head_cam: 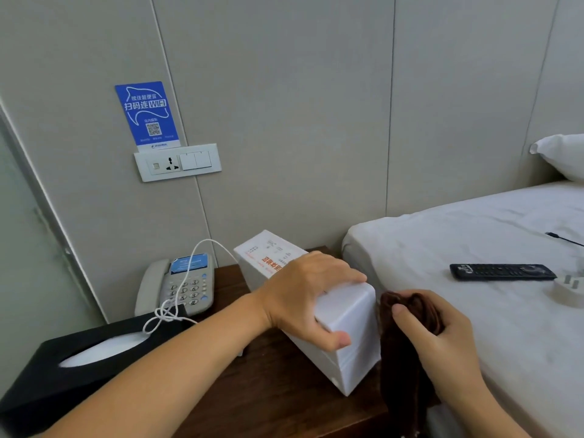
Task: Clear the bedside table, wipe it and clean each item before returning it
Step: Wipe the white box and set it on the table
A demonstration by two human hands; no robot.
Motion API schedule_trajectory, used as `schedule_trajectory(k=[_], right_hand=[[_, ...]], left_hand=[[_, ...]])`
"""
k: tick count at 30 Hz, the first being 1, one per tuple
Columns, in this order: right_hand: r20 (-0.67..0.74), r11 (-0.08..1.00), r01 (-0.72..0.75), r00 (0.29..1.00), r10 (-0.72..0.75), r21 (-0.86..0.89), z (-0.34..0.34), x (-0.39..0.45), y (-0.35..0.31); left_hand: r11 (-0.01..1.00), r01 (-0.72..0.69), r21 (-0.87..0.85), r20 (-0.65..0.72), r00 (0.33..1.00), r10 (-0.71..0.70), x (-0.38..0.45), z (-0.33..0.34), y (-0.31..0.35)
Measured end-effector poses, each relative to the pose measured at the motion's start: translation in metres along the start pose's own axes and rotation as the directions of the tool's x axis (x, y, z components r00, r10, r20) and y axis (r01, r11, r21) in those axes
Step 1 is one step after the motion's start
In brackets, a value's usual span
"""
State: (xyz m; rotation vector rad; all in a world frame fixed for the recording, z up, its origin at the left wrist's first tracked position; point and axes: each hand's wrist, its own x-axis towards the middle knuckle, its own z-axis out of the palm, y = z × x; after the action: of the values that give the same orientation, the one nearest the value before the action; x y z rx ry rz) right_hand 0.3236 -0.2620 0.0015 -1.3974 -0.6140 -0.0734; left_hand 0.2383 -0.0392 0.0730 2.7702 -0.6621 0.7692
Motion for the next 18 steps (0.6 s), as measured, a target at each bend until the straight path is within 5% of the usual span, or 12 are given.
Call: schedule_trajectory(k=[14,18], right_hand=[[0.114,0.997,-0.053,0.992,0.059,-0.052,-0.002,-0.004,0.002],[0.170,0.995,-0.011,0.985,0.027,-0.095,-0.005,-0.006,0.001]], left_hand=[[0.959,0.260,0.110,0.318,0.905,-0.282,-0.004,-0.008,0.012],[0.890,0.422,-0.173,0.084,0.906,-0.414,-0.043,-0.030,0.001]])
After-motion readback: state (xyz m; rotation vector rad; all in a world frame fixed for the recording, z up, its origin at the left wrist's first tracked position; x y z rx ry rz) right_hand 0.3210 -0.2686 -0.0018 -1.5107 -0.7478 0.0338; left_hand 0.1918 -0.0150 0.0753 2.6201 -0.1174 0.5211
